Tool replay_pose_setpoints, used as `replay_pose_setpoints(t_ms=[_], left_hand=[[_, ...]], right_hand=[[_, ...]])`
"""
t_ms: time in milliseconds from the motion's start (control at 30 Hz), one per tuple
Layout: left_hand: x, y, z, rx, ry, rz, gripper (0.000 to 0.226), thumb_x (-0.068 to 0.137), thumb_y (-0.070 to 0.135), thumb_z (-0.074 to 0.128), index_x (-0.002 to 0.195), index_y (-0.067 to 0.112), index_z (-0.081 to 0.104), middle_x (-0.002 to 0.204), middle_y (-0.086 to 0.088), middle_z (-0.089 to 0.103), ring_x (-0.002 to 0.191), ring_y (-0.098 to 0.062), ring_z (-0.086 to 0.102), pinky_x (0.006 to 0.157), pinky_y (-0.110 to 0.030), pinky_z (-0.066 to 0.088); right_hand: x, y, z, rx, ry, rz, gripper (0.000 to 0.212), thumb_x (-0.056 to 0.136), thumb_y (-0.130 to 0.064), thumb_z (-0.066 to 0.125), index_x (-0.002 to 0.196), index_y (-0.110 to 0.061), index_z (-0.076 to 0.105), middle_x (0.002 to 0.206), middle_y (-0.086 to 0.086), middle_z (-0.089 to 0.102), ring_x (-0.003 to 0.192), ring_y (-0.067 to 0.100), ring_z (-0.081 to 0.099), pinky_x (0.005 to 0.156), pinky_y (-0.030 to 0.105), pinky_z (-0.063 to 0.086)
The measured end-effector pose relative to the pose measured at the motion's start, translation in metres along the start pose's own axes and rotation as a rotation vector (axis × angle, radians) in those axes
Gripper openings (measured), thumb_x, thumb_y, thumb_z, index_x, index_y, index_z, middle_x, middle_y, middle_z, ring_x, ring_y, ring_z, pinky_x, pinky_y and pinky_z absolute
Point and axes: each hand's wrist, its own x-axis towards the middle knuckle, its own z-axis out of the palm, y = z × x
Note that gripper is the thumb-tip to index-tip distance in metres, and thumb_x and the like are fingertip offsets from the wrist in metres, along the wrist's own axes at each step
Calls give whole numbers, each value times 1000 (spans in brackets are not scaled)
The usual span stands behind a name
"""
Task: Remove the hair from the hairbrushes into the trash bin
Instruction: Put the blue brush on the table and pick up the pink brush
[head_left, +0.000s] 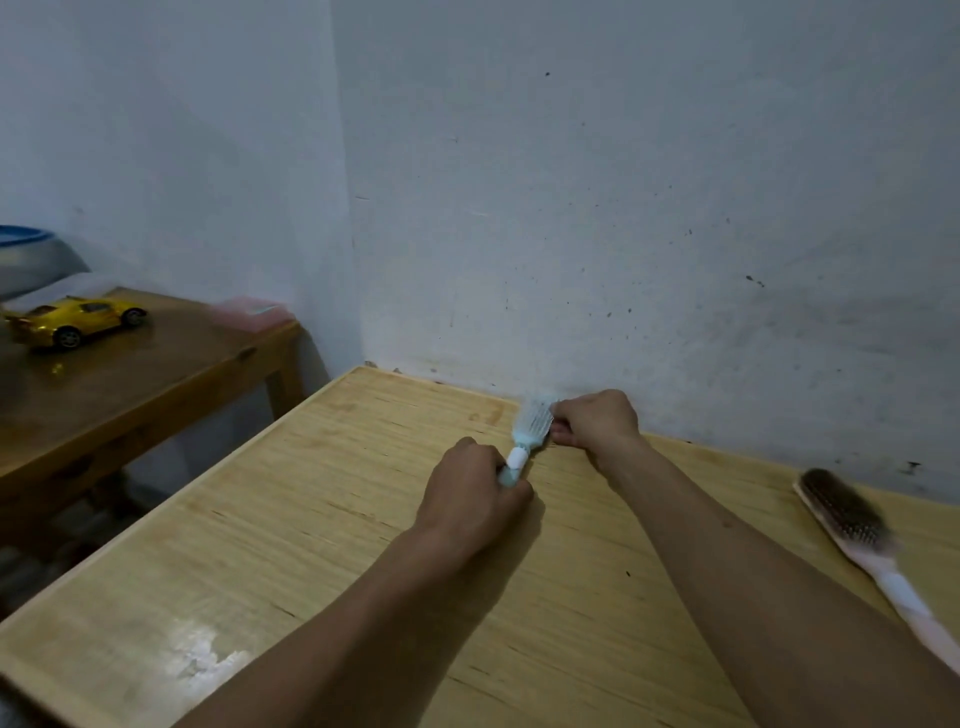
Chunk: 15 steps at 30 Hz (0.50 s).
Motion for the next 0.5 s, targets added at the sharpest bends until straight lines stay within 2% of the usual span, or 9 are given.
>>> replay_pose_setpoints(t_ms=[67, 133, 233, 367, 433, 500], left_hand=[[-1, 3, -3, 43, -15, -29, 38, 84, 44, 69, 101, 10, 68, 100, -6, 59, 82, -17, 55, 63, -29, 42], [-4, 9, -5, 136, -7, -30, 58, 84, 53, 68, 122, 10, 61, 118, -9, 57, 102, -23, 54, 79, -33, 47], [-13, 26, -8, 287, 63, 39, 66, 88, 58, 57, 135, 12, 52, 129, -9, 53, 115, -25, 46, 93, -35, 43], [-28, 62, 7, 228, 67, 159, 60, 90, 56, 55, 131, 12, 56, 129, -9, 56, 117, -26, 46, 95, -37, 44], [-37, 85, 22, 134, -13, 192, 57, 88, 56, 59, 121, 10, 62, 123, -10, 61, 112, -26, 52, 92, -42, 49], [-46, 112, 41, 82, -129, 191, 57, 87, 59, 60, 117, 10, 64, 114, -9, 64, 102, -25, 59, 85, -43, 54]], right_hand=[[-8, -6, -6, -43, -11, -4, 13, 88, -4, 76, 91, 9, 74, 81, 21, 76, 64, 24, 74, 65, 34, 65], [-13, -12, -17, -92, -10, -22, 16, 89, -9, 76, 91, 7, 73, 84, 22, 76, 61, 24, 73, 61, 33, 63], [-20, -27, -46, -219, -13, -70, 20, 90, -12, 75, 96, 7, 73, 82, 18, 76, 66, 25, 75, 73, 39, 66], [-34, -45, -99, -441, -21, -172, 22, 90, -10, 74, 100, 10, 73, 91, 21, 75, 74, 28, 73, 75, 42, 65], [-38, -48, -130, -605, -5, -206, 28, 90, -15, 74, 102, 10, 73, 96, 22, 76, 81, 30, 75, 76, 41, 65], [-42, -48, -164, -754, 14, -203, 27, 88, -20, 76, 97, 6, 73, 89, 20, 75, 79, 30, 73, 75, 40, 65]])
